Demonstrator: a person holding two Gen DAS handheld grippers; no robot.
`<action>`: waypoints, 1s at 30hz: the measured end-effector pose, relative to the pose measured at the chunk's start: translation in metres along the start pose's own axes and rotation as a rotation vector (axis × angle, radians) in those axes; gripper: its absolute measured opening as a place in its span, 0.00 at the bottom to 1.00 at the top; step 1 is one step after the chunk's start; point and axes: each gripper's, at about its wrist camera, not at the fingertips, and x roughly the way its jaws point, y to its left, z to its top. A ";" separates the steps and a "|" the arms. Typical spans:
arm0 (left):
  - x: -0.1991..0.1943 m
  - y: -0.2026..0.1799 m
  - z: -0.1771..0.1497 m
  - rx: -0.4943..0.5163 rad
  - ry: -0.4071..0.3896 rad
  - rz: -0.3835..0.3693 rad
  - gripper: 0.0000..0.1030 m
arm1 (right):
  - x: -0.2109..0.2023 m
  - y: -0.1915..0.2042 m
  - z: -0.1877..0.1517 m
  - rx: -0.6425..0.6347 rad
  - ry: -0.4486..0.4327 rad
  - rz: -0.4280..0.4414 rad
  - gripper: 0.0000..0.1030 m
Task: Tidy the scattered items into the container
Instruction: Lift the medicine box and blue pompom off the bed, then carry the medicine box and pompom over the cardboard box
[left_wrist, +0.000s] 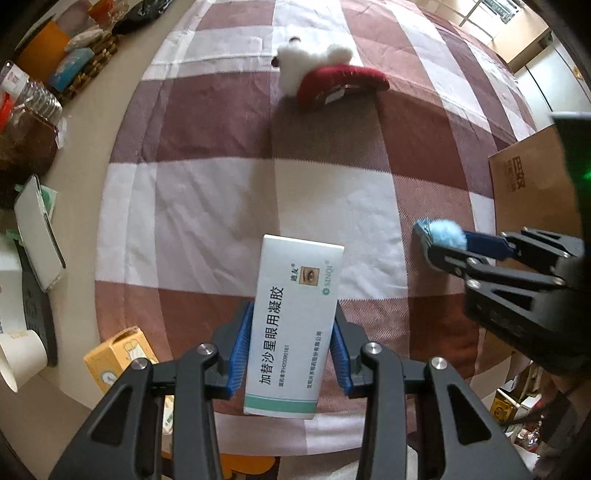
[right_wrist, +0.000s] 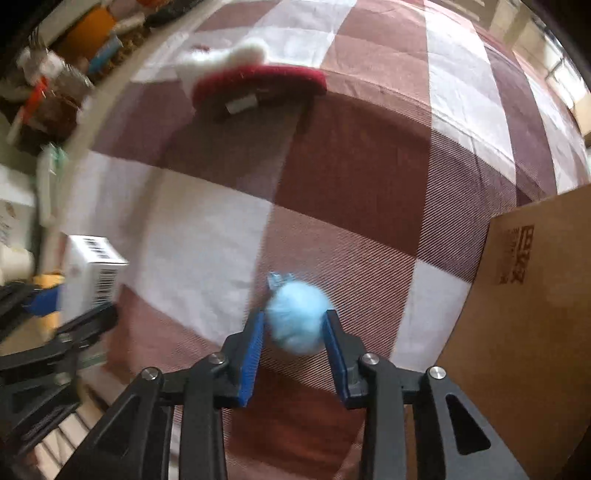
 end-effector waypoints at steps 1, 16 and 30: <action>0.001 0.000 -0.001 -0.002 0.004 -0.003 0.38 | 0.005 -0.001 0.000 0.010 0.007 0.002 0.34; 0.008 0.001 0.003 -0.015 0.016 -0.017 0.38 | 0.026 0.026 0.006 -0.004 -0.013 -0.074 0.75; 0.000 -0.021 -0.001 0.031 0.031 -0.022 0.39 | -0.034 -0.001 -0.014 0.102 -0.097 0.095 0.22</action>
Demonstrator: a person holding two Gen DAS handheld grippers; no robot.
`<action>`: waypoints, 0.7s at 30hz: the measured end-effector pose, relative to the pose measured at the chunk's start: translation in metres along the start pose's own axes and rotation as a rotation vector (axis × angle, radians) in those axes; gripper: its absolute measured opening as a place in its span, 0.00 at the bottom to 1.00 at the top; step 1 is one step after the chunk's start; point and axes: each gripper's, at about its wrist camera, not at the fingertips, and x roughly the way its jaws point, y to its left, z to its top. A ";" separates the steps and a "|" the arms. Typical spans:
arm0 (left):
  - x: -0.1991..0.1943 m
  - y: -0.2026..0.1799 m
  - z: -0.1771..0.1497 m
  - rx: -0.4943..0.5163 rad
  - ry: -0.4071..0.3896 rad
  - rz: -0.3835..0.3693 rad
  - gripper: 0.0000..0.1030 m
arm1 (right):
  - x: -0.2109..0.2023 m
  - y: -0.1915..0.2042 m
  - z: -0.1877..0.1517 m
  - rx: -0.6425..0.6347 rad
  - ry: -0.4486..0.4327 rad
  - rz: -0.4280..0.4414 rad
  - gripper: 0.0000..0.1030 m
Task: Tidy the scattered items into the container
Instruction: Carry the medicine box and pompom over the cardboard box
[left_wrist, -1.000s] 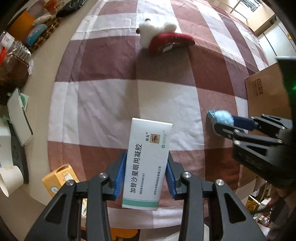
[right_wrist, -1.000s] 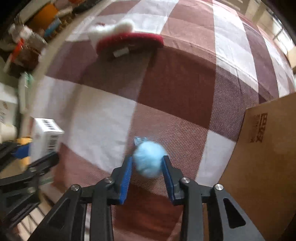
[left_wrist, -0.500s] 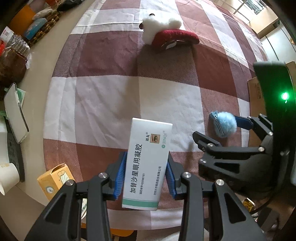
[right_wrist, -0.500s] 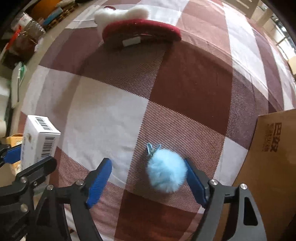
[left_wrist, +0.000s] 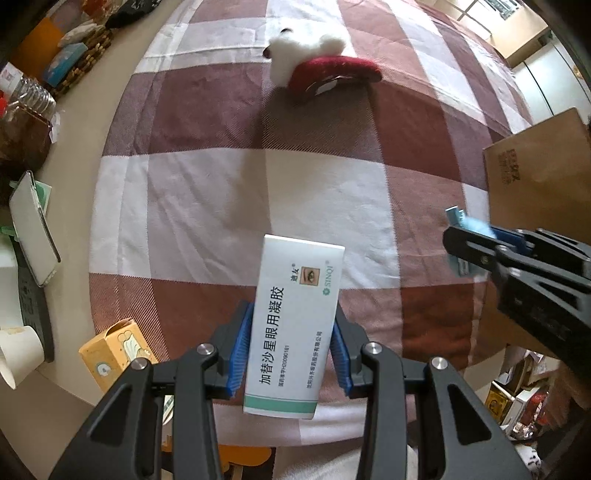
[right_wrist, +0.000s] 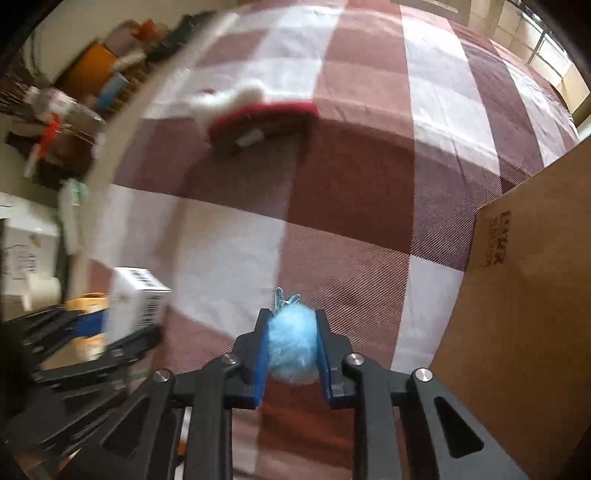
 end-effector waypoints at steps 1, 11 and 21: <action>-0.004 -0.002 0.000 -0.002 -0.004 -0.003 0.39 | -0.008 0.002 0.000 -0.008 -0.006 0.010 0.22; -0.064 -0.018 -0.014 0.047 -0.038 0.010 0.39 | -0.087 0.019 0.000 -0.073 -0.088 0.014 0.22; -0.099 -0.058 -0.002 0.138 -0.075 0.016 0.38 | -0.143 -0.005 -0.009 -0.057 -0.154 -0.007 0.22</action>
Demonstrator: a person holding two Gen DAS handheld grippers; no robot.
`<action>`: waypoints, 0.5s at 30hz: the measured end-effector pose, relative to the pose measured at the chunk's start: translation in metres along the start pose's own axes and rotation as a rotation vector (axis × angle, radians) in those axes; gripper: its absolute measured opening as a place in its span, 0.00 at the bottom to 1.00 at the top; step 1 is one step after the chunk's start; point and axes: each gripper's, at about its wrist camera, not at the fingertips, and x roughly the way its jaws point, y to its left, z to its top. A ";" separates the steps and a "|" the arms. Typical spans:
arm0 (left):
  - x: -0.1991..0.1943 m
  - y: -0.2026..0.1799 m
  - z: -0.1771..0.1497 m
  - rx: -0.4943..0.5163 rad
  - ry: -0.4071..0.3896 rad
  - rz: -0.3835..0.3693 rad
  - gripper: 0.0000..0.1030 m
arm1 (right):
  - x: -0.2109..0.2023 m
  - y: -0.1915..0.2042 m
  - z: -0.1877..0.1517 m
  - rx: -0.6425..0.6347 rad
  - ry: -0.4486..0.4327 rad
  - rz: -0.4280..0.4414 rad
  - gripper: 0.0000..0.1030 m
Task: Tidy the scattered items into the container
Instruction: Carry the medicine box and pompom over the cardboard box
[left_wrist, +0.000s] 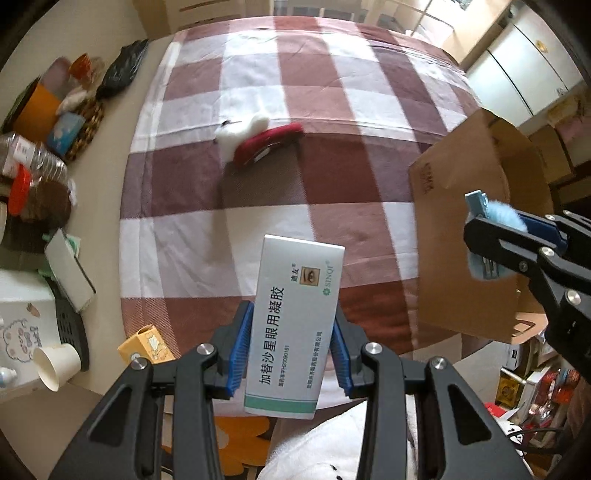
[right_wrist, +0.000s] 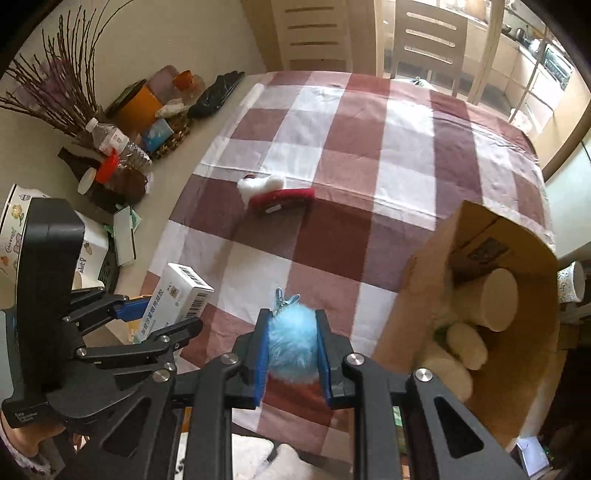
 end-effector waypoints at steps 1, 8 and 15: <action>-0.002 -0.005 0.002 0.006 -0.002 -0.003 0.38 | -0.004 -0.003 -0.001 0.006 -0.006 -0.001 0.22; -0.018 -0.045 0.014 0.087 -0.029 -0.010 0.38 | -0.032 -0.034 -0.010 0.051 -0.045 -0.021 0.22; -0.029 -0.091 0.025 0.164 -0.051 -0.032 0.38 | -0.051 -0.071 -0.024 0.115 -0.055 -0.030 0.22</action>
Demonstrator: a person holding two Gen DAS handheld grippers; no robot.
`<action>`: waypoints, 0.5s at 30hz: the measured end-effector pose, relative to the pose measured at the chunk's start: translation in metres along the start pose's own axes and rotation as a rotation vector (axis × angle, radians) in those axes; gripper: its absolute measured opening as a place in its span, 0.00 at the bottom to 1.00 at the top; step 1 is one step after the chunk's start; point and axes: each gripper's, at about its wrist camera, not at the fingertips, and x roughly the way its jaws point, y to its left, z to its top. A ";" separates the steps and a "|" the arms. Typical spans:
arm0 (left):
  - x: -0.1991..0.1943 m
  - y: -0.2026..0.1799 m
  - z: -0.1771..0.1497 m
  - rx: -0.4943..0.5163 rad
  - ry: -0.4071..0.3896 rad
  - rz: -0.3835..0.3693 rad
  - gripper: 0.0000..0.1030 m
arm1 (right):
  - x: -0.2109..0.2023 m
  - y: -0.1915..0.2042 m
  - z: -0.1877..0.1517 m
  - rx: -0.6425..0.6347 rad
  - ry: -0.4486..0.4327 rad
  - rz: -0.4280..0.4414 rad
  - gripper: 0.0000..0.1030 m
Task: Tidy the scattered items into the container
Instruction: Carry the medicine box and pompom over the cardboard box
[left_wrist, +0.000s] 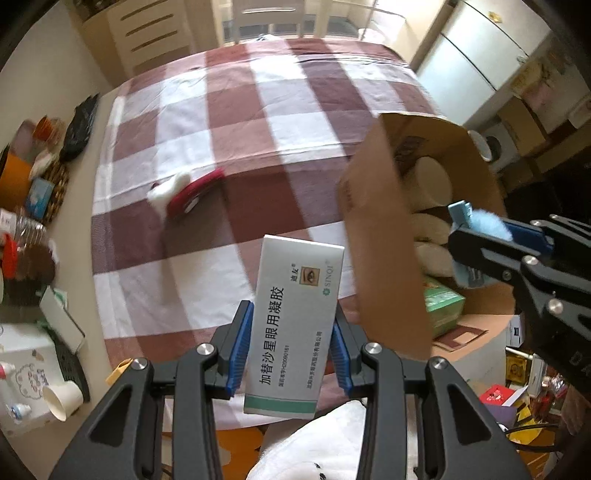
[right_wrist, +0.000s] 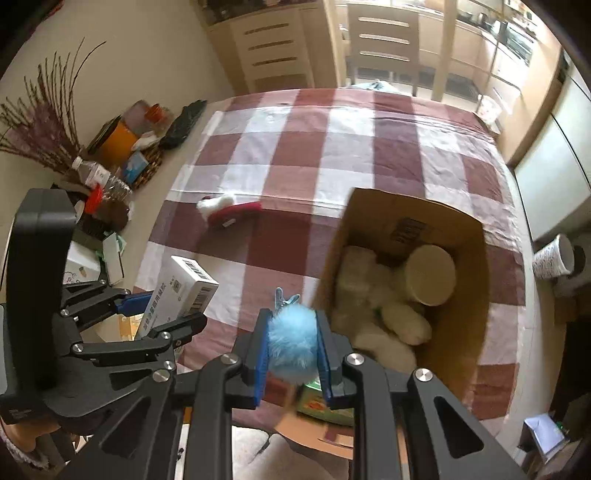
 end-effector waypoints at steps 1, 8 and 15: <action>-0.001 -0.006 0.002 0.009 -0.002 -0.005 0.38 | -0.002 -0.005 -0.001 0.010 -0.001 0.000 0.22; -0.006 -0.046 0.015 0.072 -0.008 -0.038 0.38 | -0.014 -0.036 -0.009 0.053 -0.003 -0.006 0.22; 0.001 -0.082 0.026 0.125 0.005 -0.066 0.38 | -0.017 -0.068 -0.017 0.096 0.021 0.014 0.22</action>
